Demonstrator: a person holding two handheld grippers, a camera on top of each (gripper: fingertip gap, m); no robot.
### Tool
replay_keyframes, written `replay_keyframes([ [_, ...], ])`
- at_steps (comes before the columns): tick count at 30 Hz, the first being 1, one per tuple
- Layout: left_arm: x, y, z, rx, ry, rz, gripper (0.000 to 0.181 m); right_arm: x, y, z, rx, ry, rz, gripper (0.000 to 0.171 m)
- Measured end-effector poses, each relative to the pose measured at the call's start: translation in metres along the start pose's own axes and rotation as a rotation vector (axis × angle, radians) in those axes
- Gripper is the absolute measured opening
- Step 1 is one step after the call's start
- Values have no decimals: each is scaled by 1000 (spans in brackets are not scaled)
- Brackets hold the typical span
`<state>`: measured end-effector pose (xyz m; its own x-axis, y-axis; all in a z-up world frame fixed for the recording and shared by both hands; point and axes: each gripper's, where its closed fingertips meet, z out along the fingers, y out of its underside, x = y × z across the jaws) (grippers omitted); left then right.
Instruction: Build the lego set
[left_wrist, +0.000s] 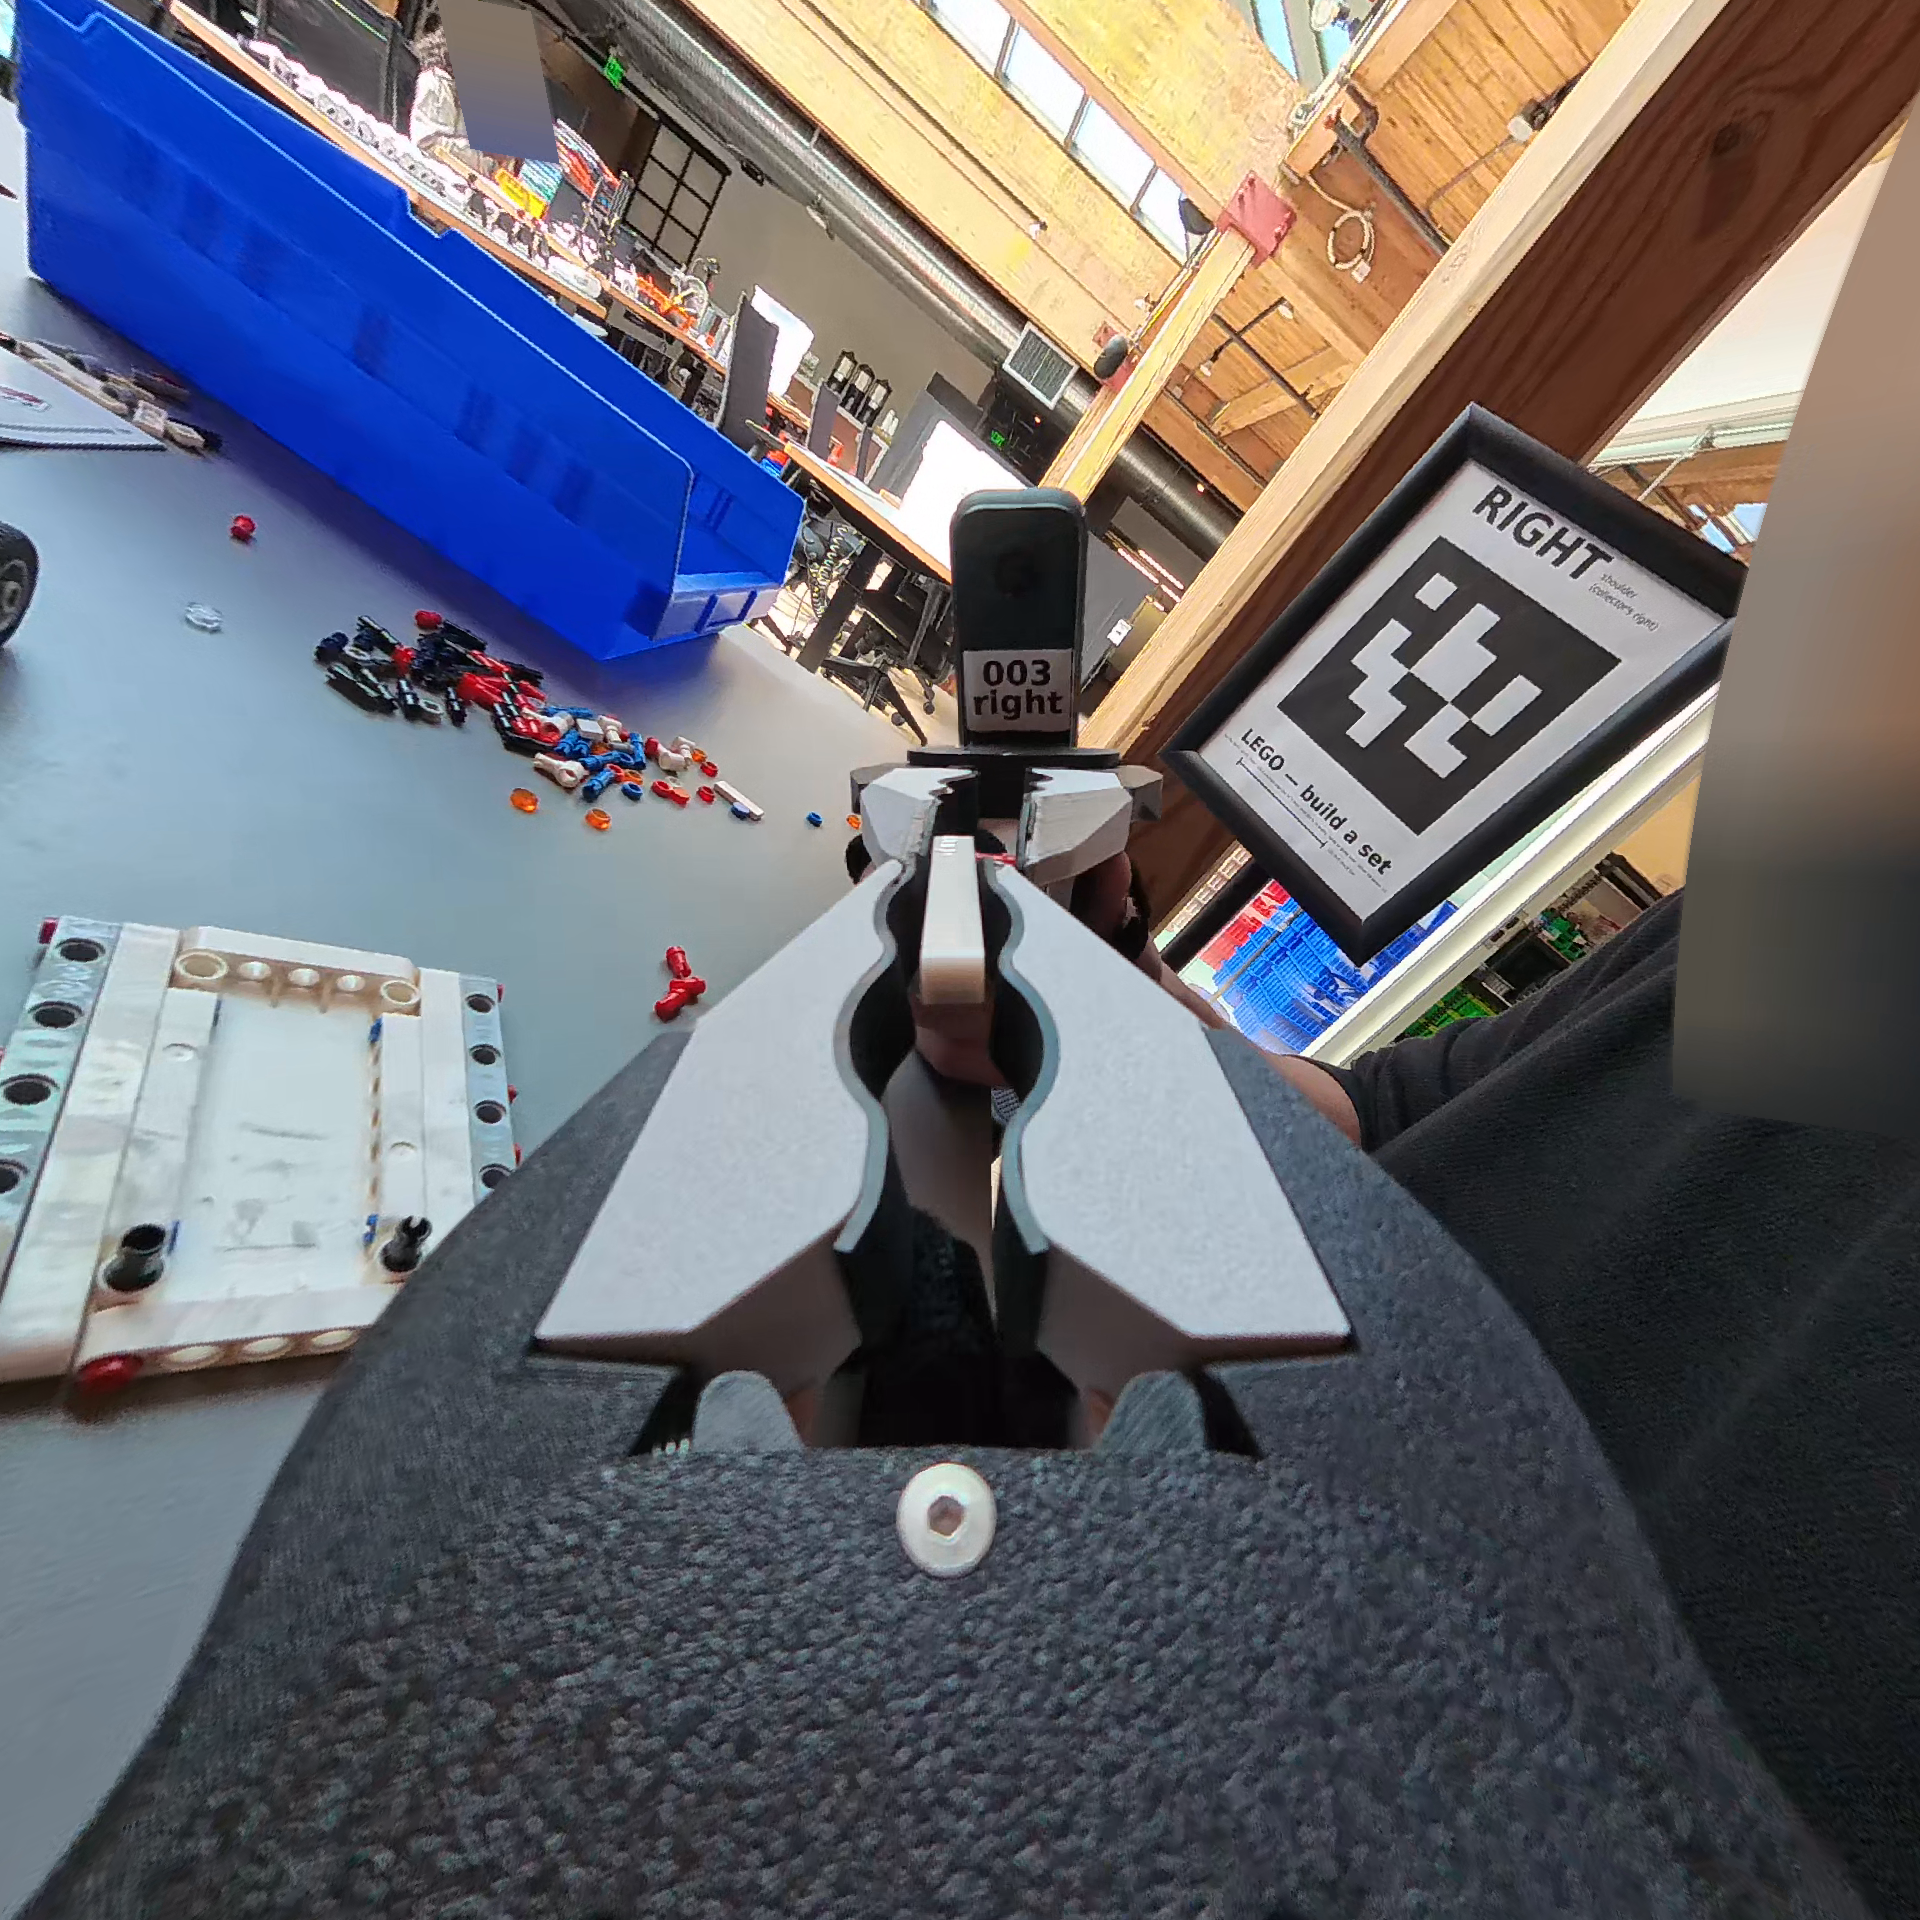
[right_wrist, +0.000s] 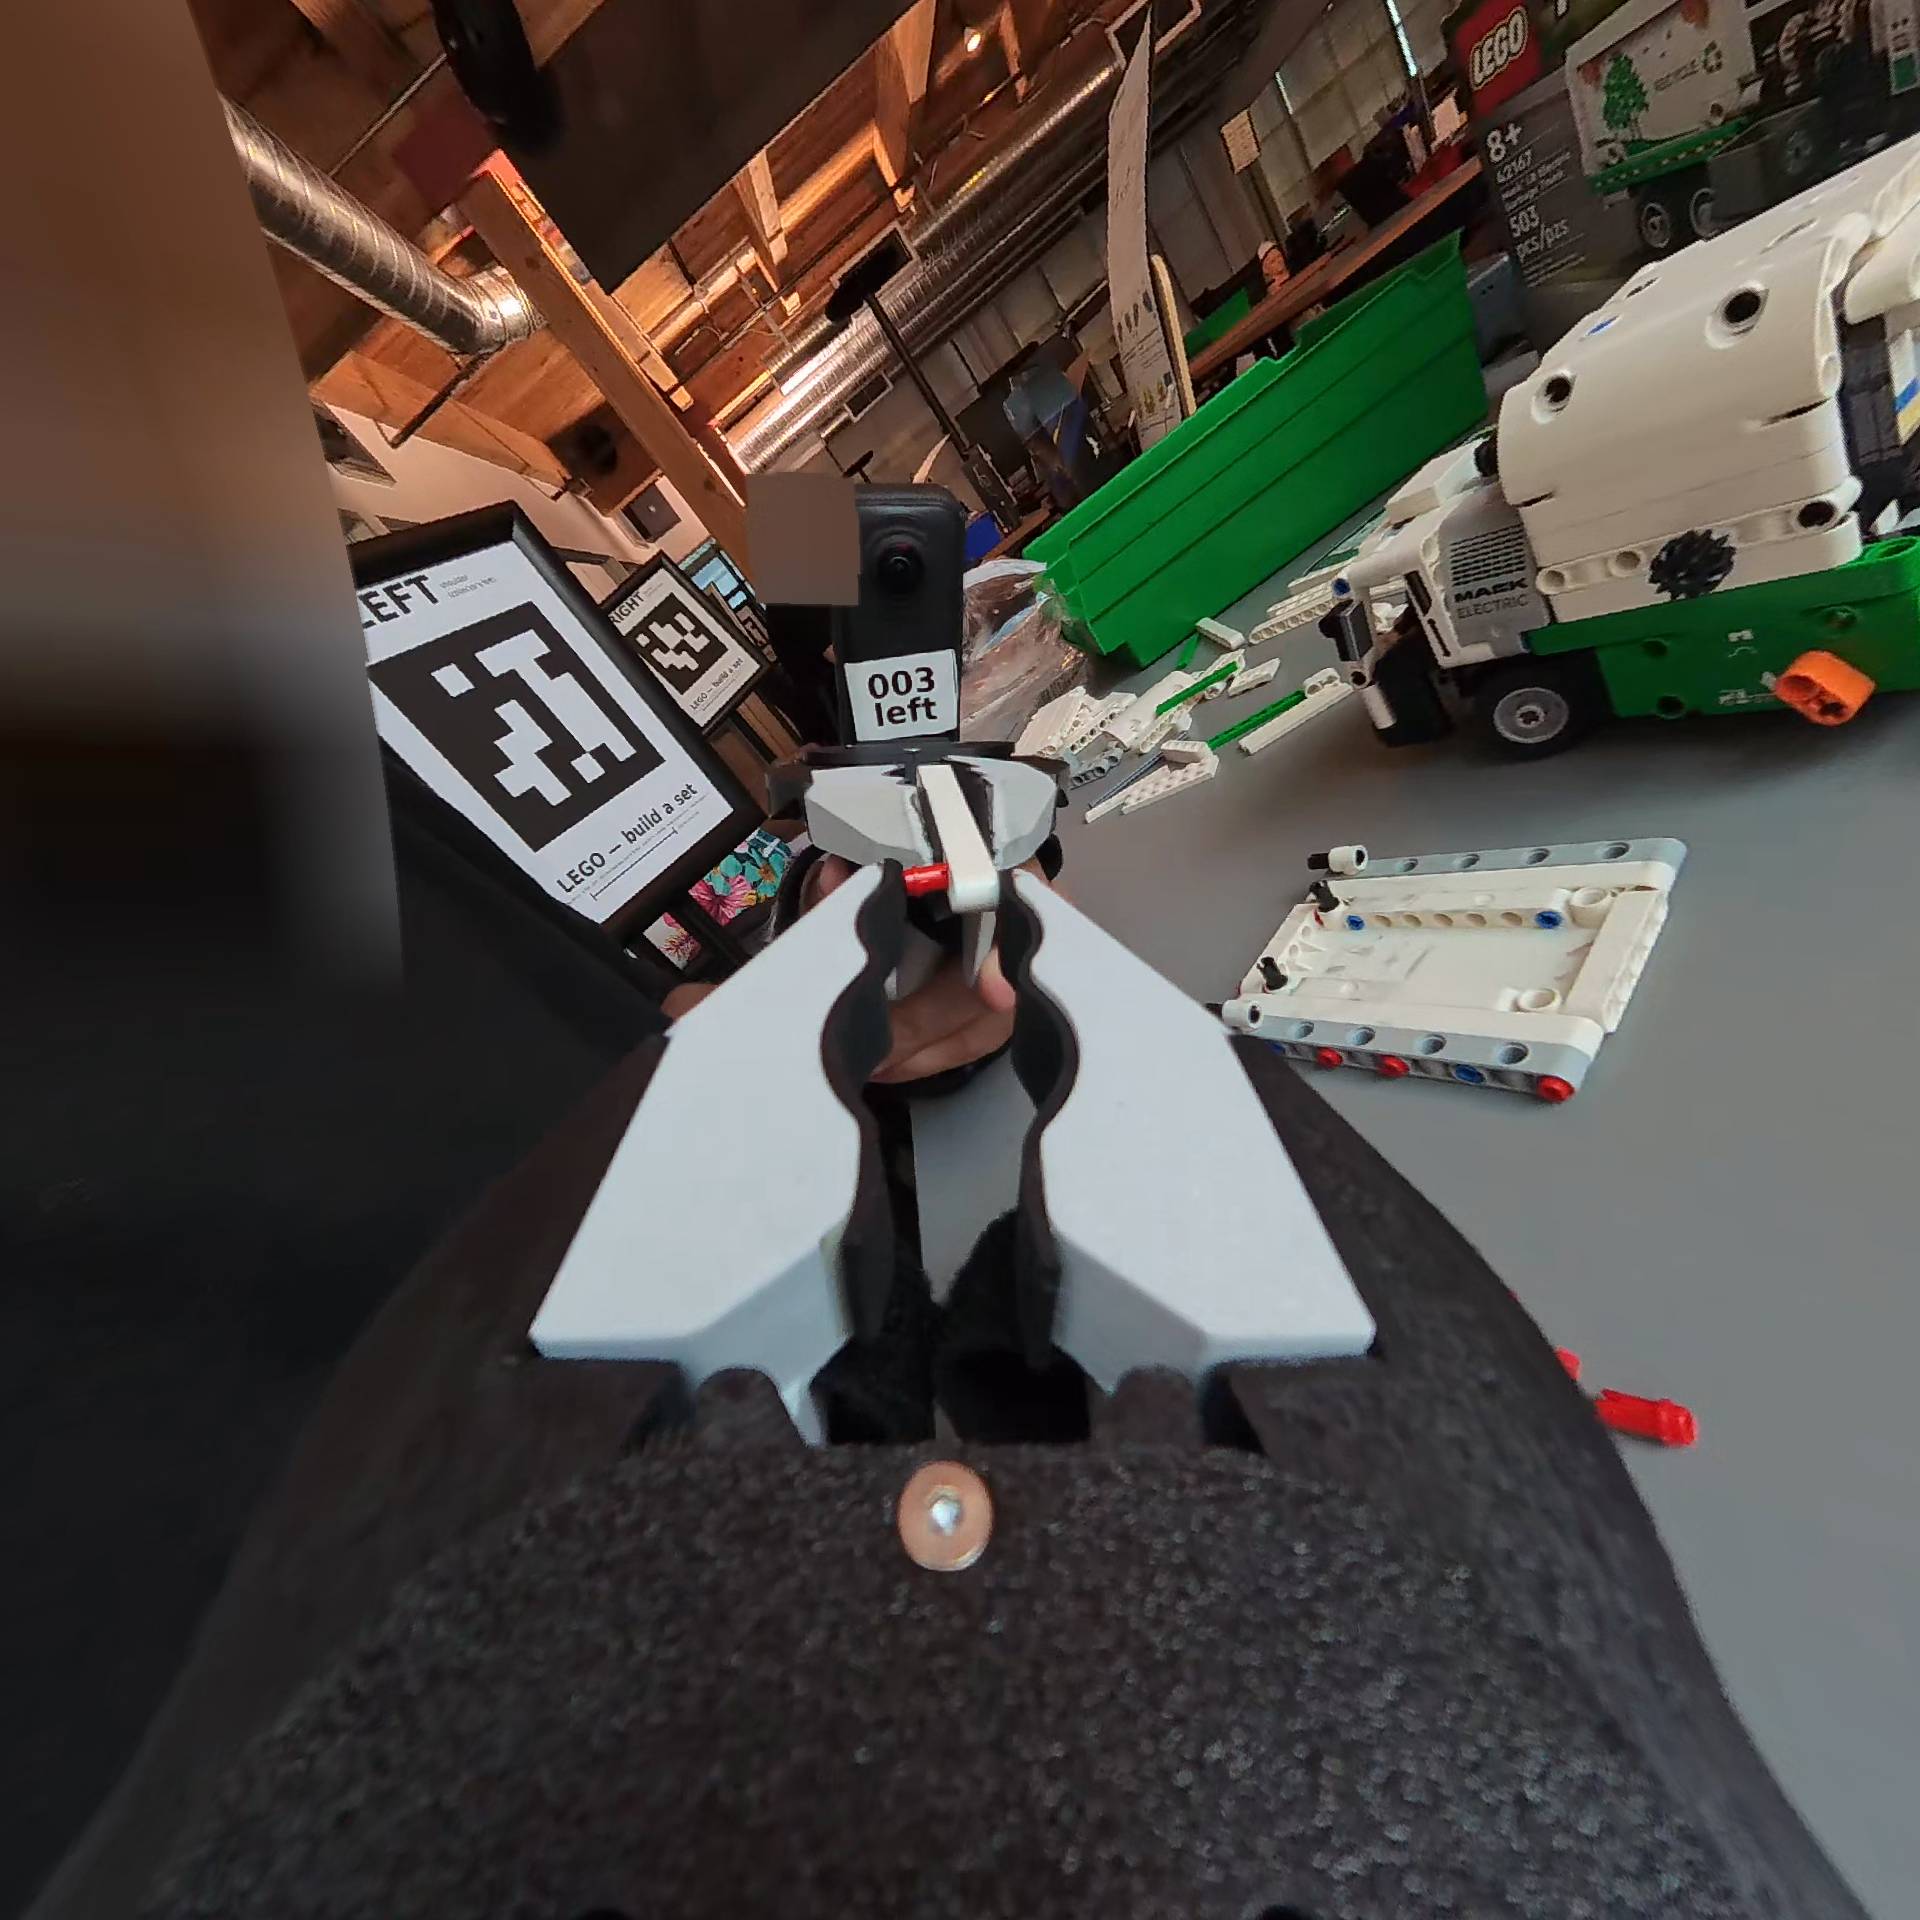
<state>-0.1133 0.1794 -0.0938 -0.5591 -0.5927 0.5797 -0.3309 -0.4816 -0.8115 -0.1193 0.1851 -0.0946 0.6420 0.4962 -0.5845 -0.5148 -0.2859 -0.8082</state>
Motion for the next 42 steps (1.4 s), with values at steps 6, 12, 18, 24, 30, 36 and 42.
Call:
replay_keyframes([
  [6, 9, 0, 1, 7, -5, 111, 6, -5, 1, -1, -2, -24, -33, 9],
  [12, 14, -1, 3, 20, 18, 136, 6, -10, -2, -3, 24, -45, -53, 9],
  [18, 16, -6, -3, 58, 70, 86, 6, -14, -9, -11, 82, -133, 46, 9],
  [24, 17, -6, -3, 59, 82, 80, 6, -11, -10, -12, 96, -118, 40, 6],
  [30, 15, -6, -3, 61, 85, 58, 6, -6, -10, -11, 101, -75, 19, 5],
  [36, 14, -3, 0, 31, 77, 58, 6, -6, -11, -10, 103, -74, 14, 5],
  [42, 14, -7, -4, 67, 84, 48, 6, -6, -11, -12, 98, -85, 35, 12],
])
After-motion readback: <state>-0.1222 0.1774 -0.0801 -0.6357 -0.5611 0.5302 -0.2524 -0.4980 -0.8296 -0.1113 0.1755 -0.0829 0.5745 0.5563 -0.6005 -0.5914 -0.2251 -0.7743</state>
